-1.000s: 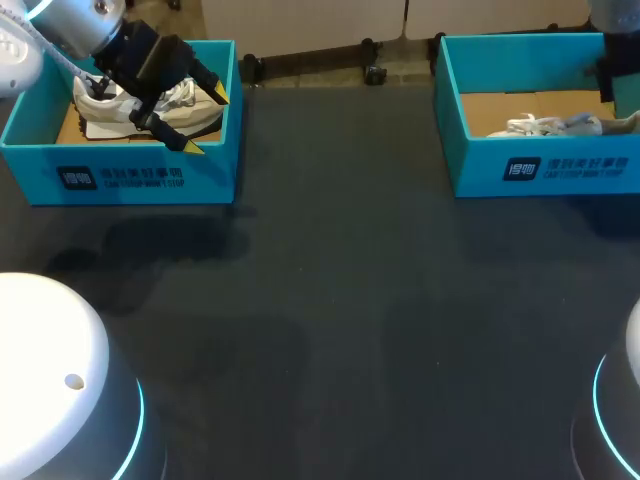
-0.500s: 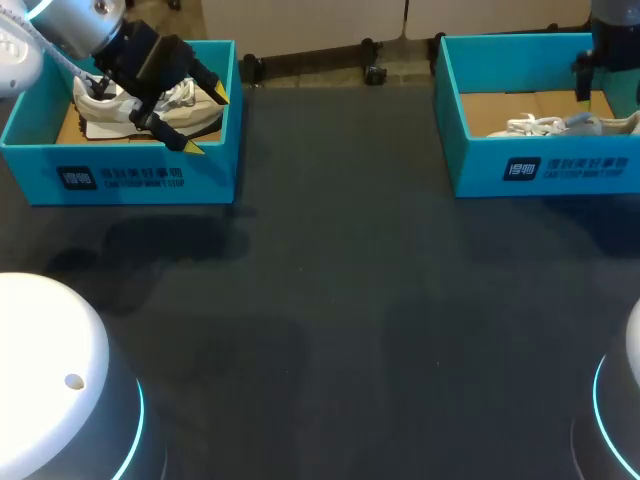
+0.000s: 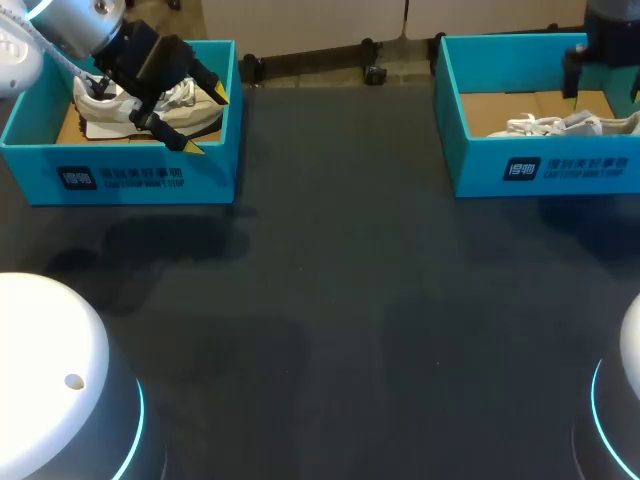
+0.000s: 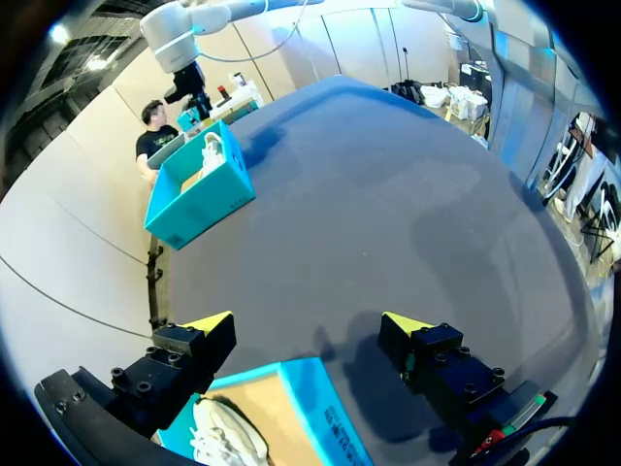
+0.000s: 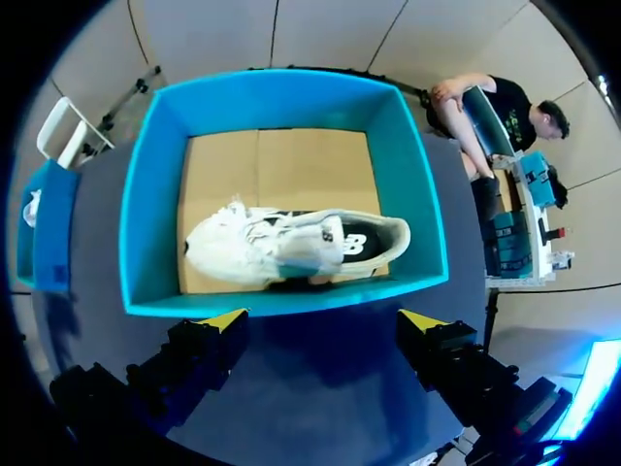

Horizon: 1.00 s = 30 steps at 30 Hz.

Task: Take the shoe out of the shoebox, open the shoe tongue, remove and reinsert the insole, then place the shoe into the shoebox

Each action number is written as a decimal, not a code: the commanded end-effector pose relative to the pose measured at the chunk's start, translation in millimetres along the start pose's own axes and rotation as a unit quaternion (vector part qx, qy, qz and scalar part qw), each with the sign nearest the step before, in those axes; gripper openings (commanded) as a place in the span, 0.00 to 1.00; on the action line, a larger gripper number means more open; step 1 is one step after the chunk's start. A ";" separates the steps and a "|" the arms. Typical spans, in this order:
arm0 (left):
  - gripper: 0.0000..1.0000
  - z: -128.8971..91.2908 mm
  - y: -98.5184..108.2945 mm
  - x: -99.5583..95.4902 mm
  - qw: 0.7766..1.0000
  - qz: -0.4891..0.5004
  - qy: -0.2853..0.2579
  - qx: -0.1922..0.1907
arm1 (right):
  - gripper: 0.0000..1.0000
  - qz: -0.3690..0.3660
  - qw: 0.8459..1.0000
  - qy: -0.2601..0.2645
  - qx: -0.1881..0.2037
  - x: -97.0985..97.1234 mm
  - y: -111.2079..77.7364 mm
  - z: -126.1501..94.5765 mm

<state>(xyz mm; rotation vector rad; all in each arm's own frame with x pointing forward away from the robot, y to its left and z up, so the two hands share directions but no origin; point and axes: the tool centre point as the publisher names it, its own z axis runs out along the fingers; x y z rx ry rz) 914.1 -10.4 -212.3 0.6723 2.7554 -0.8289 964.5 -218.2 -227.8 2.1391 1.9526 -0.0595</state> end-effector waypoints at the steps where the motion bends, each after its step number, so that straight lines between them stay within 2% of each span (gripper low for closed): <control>1: 1.00 -0.6 -0.5 1.1 1.000 0.000 0.000 -0.002 | 1.00 -0.014 1.000 0.021 -0.015 -1.1 -15.8 -14.8; 5: 1.00 -0.6 -0.5 1.1 1.000 0.000 0.000 -0.002 | 1.00 -0.036 0.999 0.036 -0.014 5.8 -25.7 -24.5; 8: 1.00 -0.6 -0.5 1.1 1.000 0.000 0.000 -0.002 | 1.00 -0.072 0.995 0.070 0.010 16.1 -33.7 -29.6; 20: 1.00 -0.6 -0.5 1.1 1.000 0.000 0.000 -0.002 | 1.00 -0.072 0.995 0.070 0.010 16.1 -33.7 -29.6; 24: 1.00 -17.0 1.4 -9.4 0.997 -0.067 -0.027 -0.016 | 1.00 -0.072 0.995 0.070 0.010 16.1 -33.7 -29.6; 30: 1.00 -30.4 8.1 -21.5 0.990 -0.127 -0.050 -0.032 | 1.00 -0.072 0.995 0.070 0.010 16.1 -33.7 -29.6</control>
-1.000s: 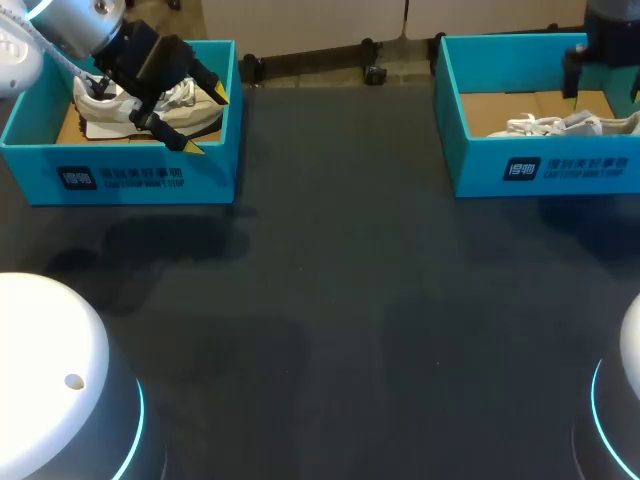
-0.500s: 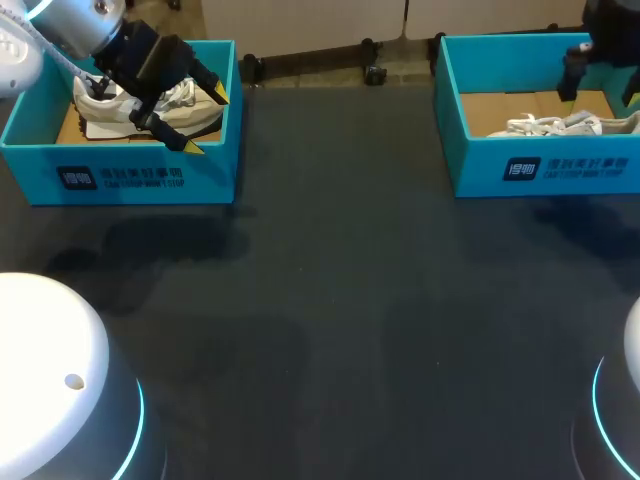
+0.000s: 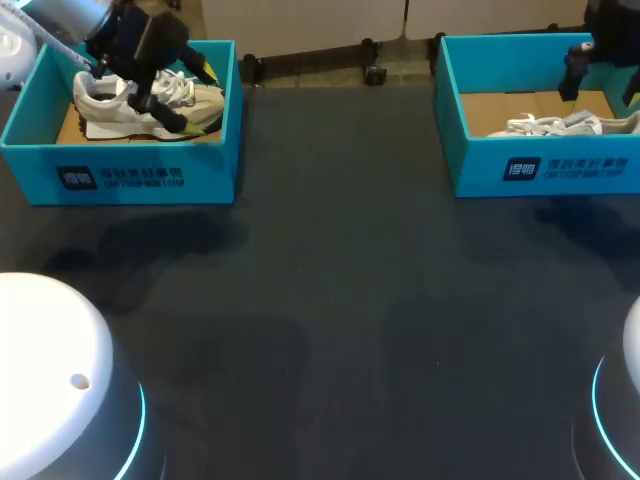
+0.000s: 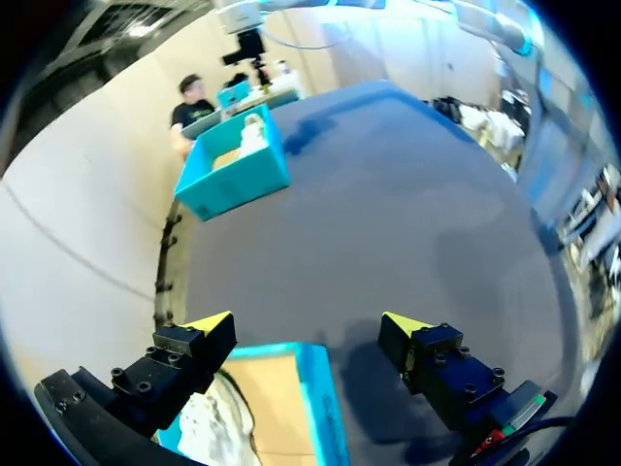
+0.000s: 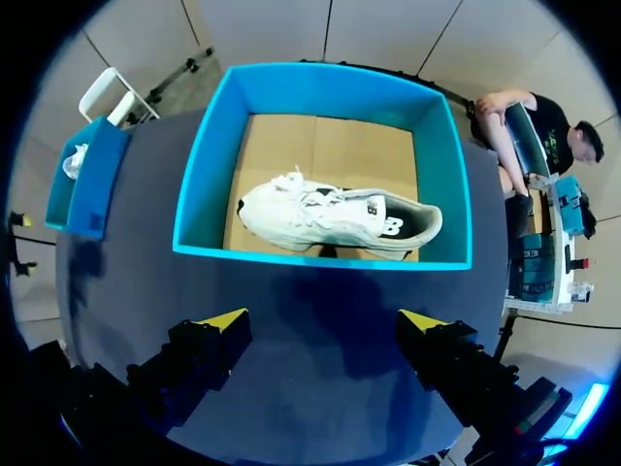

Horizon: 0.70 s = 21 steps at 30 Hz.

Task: Take the shoe out of the shoebox, open the shoe tongue, remove and reinsert the insole, then place the shoe into the shoebox

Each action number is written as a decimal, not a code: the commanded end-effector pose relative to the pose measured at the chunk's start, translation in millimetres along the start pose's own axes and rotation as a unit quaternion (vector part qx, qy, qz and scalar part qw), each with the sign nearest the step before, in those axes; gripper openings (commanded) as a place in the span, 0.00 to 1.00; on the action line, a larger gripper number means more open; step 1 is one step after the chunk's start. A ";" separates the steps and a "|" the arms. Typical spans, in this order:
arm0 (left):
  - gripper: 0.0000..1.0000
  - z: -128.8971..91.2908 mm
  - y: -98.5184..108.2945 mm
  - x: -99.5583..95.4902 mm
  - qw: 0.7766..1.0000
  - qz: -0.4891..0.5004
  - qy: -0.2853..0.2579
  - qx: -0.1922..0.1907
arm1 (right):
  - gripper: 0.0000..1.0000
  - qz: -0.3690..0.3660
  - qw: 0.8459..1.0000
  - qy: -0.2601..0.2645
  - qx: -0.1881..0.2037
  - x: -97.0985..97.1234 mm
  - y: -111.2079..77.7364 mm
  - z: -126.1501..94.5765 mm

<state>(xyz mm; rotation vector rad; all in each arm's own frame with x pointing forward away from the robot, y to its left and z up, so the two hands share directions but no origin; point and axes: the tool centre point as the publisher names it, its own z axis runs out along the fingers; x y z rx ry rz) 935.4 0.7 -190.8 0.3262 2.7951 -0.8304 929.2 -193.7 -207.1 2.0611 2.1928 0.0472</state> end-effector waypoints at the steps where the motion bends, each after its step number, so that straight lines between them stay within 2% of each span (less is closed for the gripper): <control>1: 1.00 -8.1 1.5 -2.8 0.999 -0.024 -0.013 -0.022 | 1.00 0.000 1.000 0.000 0.000 -0.1 -0.1 0.3; 4: 1.00 -7.7 7.4 -8.0 0.998 -0.039 -0.023 -0.035 | 1.00 0.000 1.000 0.000 0.000 -0.1 -0.1 0.3; 7: 1.00 -8.2 13.6 -9.8 0.999 -0.030 -0.018 -0.032 | 1.00 0.000 1.000 0.000 0.000 -0.1 -0.1 0.3; 12: 1.00 -12.8 29.5 -11.1 0.997 0.073 0.034 0.005 | 1.00 0.000 1.000 0.000 0.000 -0.1 -0.1 0.3; 16: 1.00 -17.7 47.9 -22.1 0.985 0.160 0.056 -0.018 | 1.00 0.000 1.000 0.000 0.000 -0.1 -0.1 0.3; 21: 1.00 -29.5 64.7 -36.6 0.969 0.235 0.075 -0.025 | 1.00 0.000 1.000 0.000 0.000 -0.1 -0.1 0.3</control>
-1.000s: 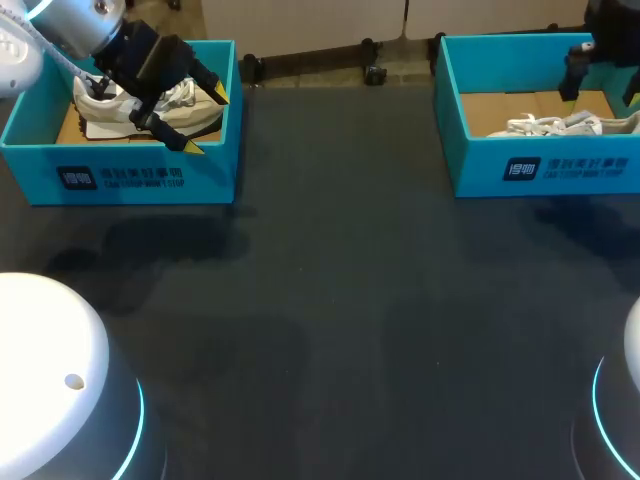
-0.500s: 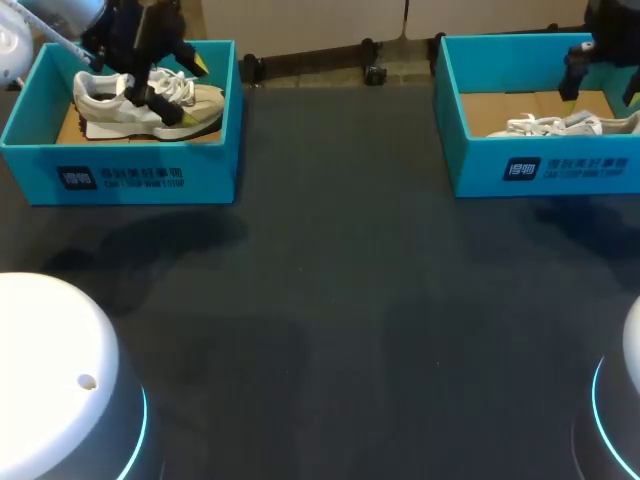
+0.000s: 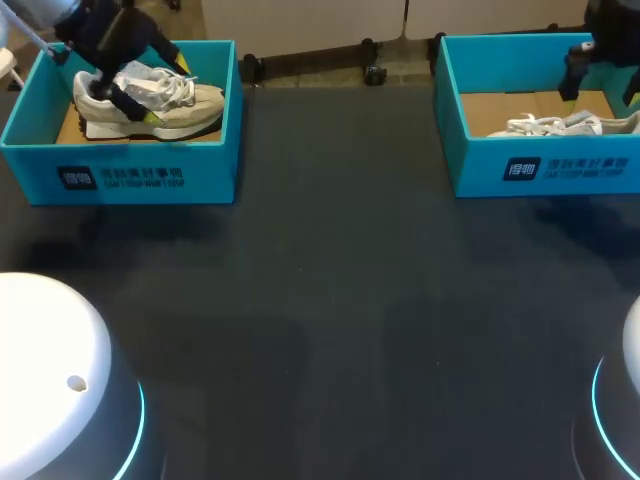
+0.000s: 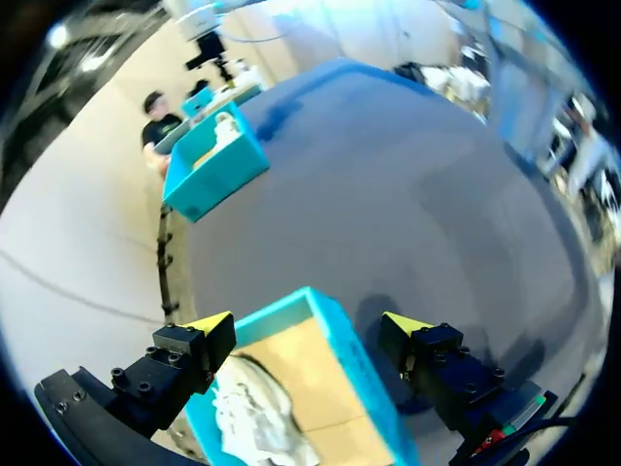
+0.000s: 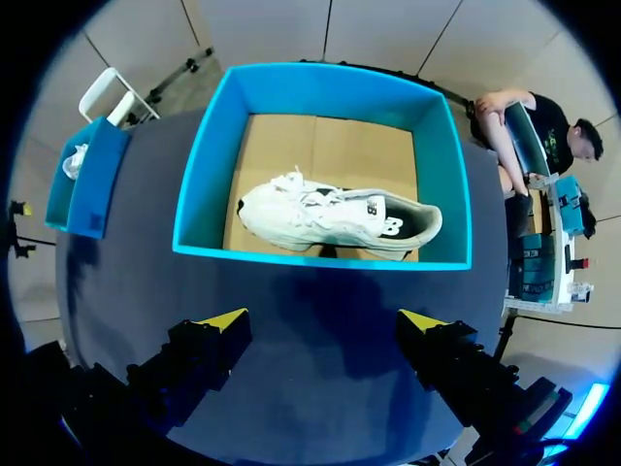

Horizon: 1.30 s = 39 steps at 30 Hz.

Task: Take the shoe out of the shoebox, open the shoe tongue, remove and reinsert the insole, then place the shoe into the shoebox

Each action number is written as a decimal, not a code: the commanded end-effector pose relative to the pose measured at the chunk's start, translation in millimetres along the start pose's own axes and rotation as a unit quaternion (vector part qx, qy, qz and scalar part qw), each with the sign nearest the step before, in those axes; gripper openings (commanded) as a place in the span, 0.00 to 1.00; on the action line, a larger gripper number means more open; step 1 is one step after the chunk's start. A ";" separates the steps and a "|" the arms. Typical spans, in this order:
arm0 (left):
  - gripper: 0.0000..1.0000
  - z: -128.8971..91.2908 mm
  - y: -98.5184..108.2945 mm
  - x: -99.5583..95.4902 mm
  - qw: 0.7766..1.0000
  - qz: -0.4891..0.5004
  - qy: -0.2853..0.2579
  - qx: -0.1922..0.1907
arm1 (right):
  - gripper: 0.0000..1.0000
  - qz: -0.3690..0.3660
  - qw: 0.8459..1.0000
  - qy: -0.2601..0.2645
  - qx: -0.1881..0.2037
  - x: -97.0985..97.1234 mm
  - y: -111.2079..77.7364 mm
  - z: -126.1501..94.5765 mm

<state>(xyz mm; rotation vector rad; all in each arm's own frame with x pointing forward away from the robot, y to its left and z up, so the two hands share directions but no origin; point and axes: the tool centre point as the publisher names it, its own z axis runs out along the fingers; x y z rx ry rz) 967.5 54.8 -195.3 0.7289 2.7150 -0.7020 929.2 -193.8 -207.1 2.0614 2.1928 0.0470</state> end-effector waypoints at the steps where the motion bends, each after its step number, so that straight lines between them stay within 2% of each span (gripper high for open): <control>1: 1.00 -9.7 17.6 -13.7 0.992 0.114 0.051 -0.005 | 1.00 0.000 1.000 0.000 0.000 0.0 -0.2 0.3; 5: 1.00 -14.4 27.7 -14.0 0.976 0.209 0.064 -0.010 | 1.00 0.000 1.000 0.000 0.000 0.0 -0.2 0.3; 9: 1.00 -14.9 37.4 -10.5 0.946 0.306 0.102 -0.025 | 1.00 0.000 1.000 0.000 0.000 0.0 -0.2 0.3; 13: 1.00 -14.7 42.8 -5.8 0.908 0.389 0.142 -0.059 | 1.00 0.000 1.000 0.000 0.000 0.0 -0.2 0.3; 18: 1.00 -9.0 52.1 -2.6 0.854 0.471 0.179 -0.129 | 1.00 0.000 1.000 0.000 0.000 0.0 -0.2 0.3; 21: 1.00 -8.2 56.4 -4.7 0.838 0.489 0.193 -0.148 | 1.00 0.000 1.000 0.000 0.000 0.0 -0.2 0.3; 39: 1.00 -8.2 56.4 -4.7 0.838 0.489 0.193 -0.148 | 1.00 0.000 1.000 0.000 0.000 0.0 -0.2 0.3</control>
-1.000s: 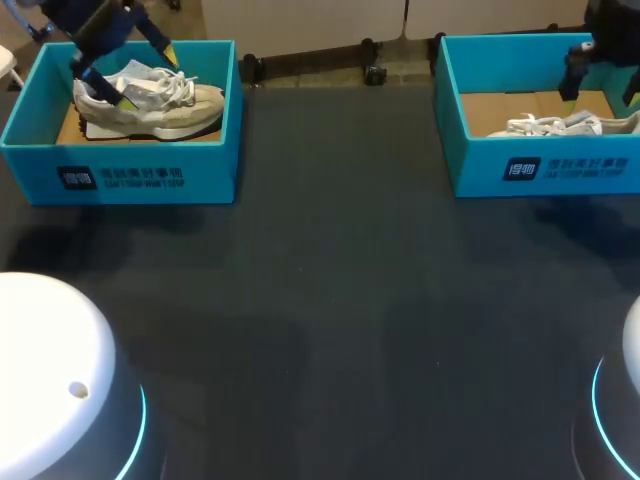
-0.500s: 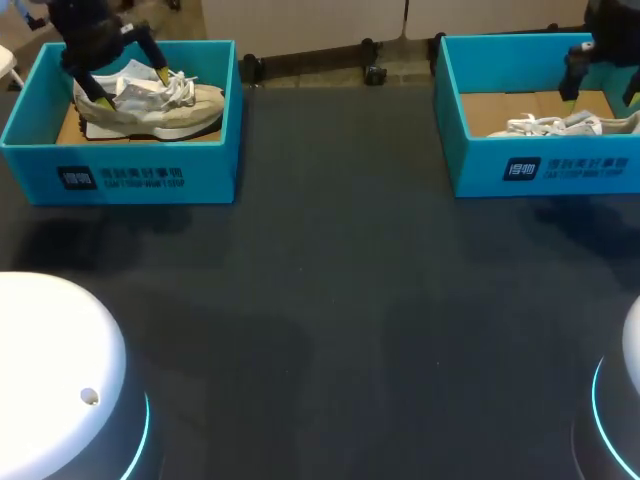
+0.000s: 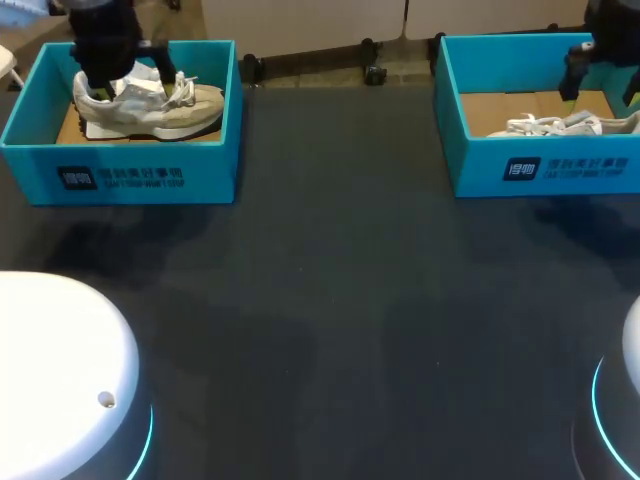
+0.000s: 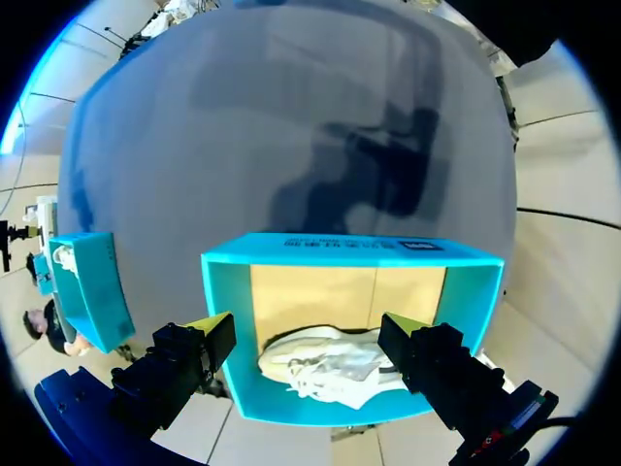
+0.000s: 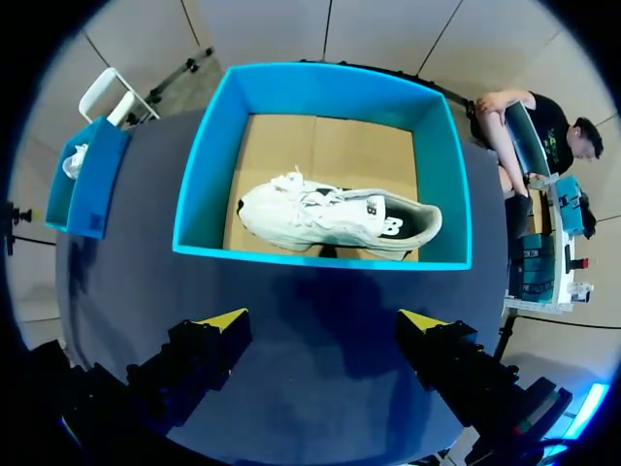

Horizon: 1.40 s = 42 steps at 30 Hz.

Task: Take the shoe out of the shoebox, open the shoe tongue, remove and reinsert the insole, then place the shoe into the shoebox

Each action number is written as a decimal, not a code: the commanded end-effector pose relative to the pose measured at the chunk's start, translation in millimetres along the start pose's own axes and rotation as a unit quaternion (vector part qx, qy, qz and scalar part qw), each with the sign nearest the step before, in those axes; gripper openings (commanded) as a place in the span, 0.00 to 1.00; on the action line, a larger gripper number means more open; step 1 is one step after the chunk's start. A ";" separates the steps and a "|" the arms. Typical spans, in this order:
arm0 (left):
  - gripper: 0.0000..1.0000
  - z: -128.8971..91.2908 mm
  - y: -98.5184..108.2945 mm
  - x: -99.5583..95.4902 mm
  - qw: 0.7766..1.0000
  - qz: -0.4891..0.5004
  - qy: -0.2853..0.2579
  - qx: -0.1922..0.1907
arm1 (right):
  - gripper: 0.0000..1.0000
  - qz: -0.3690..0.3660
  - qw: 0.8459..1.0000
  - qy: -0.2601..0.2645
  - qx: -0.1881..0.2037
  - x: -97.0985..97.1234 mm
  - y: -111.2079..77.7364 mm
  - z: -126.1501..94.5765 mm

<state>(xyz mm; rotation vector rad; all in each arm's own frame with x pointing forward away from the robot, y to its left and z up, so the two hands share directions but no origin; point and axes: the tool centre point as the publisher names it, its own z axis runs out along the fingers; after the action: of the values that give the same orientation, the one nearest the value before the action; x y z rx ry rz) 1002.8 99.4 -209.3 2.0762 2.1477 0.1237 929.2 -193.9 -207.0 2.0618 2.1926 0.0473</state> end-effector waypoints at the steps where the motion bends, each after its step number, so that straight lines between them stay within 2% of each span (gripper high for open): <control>1: 1.00 -1.3 -2.6 0.5 1.000 0.001 0.001 -0.003 | 1.00 0.000 1.000 0.000 0.000 0.0 -0.2 0.3; 4: 1.00 -1.2 -1.5 5.0 0.999 0.025 0.005 -0.019 | 1.00 0.000 1.000 0.000 0.000 0.0 -0.2 0.3; 9: 1.00 -3.0 16.3 27.0 0.998 0.049 -0.009 -0.035 | 1.00 0.000 1.000 0.000 0.000 0.0 -0.2 0.3; 13: 1.00 0.6 30.5 44.5 0.998 0.053 -0.005 -0.033 | 1.00 0.000 1.000 0.000 0.000 0.0 -0.2 0.3; 15: 1.00 3.1 35.6 52.8 0.998 0.066 -0.011 -0.019 | 1.00 0.000 1.000 0.000 0.000 0.0 -0.2 0.3; 22: 1.00 17.4 53.9 80.5 0.998 0.065 -0.012 -0.018 | 1.00 0.000 1.000 0.000 0.000 0.0 -0.2 0.3; 25: 1.00 21.6 61.2 89.1 0.998 0.063 -0.008 -0.016 | 1.00 0.000 1.000 0.000 0.000 0.0 -0.2 0.3; 33: 1.00 36.5 91.1 127.3 0.999 0.046 0.016 -0.012 | 1.00 0.000 1.000 0.000 0.000 0.0 -0.2 0.3; 38: 1.00 48.4 107.4 140.4 0.998 0.044 0.030 -0.016 | 1.00 0.000 1.000 0.000 0.000 0.0 -0.2 0.3; 42: 1.00 54.5 122.9 145.7 0.999 0.039 0.019 -0.016 | 1.00 0.000 1.000 0.000 0.000 0.0 -0.2 0.3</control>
<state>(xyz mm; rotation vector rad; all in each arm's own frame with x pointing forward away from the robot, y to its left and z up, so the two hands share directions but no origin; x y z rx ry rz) 1111.7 241.9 -244.1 2.1476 2.0704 0.2356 929.2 -193.8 -207.1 2.0616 2.1929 0.0472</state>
